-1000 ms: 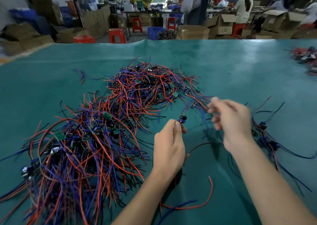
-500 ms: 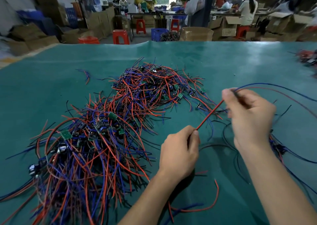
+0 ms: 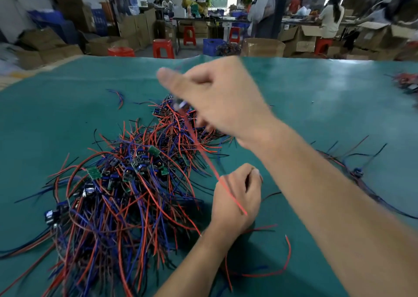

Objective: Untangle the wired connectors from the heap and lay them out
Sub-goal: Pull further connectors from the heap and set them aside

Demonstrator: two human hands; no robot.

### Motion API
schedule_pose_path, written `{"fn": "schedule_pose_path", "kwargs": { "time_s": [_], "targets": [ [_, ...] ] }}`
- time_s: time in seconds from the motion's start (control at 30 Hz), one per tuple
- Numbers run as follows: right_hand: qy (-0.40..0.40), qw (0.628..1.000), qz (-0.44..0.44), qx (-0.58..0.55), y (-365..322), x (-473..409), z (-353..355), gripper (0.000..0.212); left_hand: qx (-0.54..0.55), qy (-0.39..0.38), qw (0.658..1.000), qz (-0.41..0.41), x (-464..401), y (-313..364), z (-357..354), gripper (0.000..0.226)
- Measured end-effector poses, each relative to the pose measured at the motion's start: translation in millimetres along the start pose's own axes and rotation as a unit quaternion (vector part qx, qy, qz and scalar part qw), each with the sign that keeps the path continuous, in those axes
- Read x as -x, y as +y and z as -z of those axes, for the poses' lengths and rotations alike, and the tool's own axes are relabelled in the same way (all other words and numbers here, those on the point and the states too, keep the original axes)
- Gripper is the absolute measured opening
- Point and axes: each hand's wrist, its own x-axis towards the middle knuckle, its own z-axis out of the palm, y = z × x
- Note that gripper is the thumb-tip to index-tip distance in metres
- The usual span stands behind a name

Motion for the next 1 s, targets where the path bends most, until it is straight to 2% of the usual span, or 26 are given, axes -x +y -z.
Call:
{"fn": "schedule_pose_path", "kwargs": {
  "time_s": [0.07, 0.17, 0.23, 0.3, 0.37, 0.4, 0.53, 0.67, 0.8, 0.87, 1.0],
  "targets": [
    [-0.07, 0.995, -0.016, 0.07, 4.0, -8.7, -12.7, 0.064, 0.011, -0.006, 1.0, 0.007, -0.1, 0.6, 0.6, 0.035],
    [-0.053, 0.972, -0.024, 0.226, 39.6, -18.6, 0.1, 0.045, 0.023, -0.023, 0.999, 0.016, 0.1, 1.5, 2.0, 0.028],
    [-0.04, 0.945, -0.09, 0.312, 79.7, -17.3, 22.5, 0.023, 0.027, -0.022, 0.999, 0.019, -0.5, 3.0, 1.9, 0.031],
    [-0.039, 0.911, -0.195, 0.361, 119.6, -2.5, 42.8, 0.004, 0.03, -0.011, 0.999, 0.019, -0.4, 2.6, 1.4, 0.029],
    [-0.04, 0.879, -0.276, 0.386, 151.2, 20.9, 54.8, 0.013, 0.035, -0.005, 0.999, 0.026, -0.8, 0.3, 0.0, 0.027],
    [-0.029, 0.875, -0.286, 0.389, 161.8, 30.7, 58.4, 0.016, 0.043, -0.006, 0.998, 0.035, -0.9, -0.1, -0.4, 0.027],
    [0.028, 0.891, -0.268, 0.367, 181.2, 45.9, 66.8, 0.019, 0.054, -0.004, 0.997, 0.057, -0.8, 1.4, -1.4, 0.024],
    [0.057, 0.889, -0.264, 0.371, 190.7, 48.2, 69.7, 0.024, 0.056, -0.004, 0.996, 0.067, -0.7, 1.0, -1.0, 0.022],
    [0.05, 0.898, -0.25, 0.359, 193.3, 46.7, 66.4, 0.008, 0.049, -0.005, 0.997, 0.066, -0.9, 0.9, -1.1, 0.02],
    [0.054, 0.908, -0.241, 0.338, 188.7, 43.9, 67.9, 0.017, 0.055, 0.001, 0.996, 0.064, -0.3, 0.8, -1.4, 0.019],
    [0.149, 0.938, -0.158, 0.27, 160.1, 49.0, 69.2, 0.013, 0.06, 0.01, 0.997, 0.048, 0.0, 2.9, -0.3, 0.012]
  ]
}}
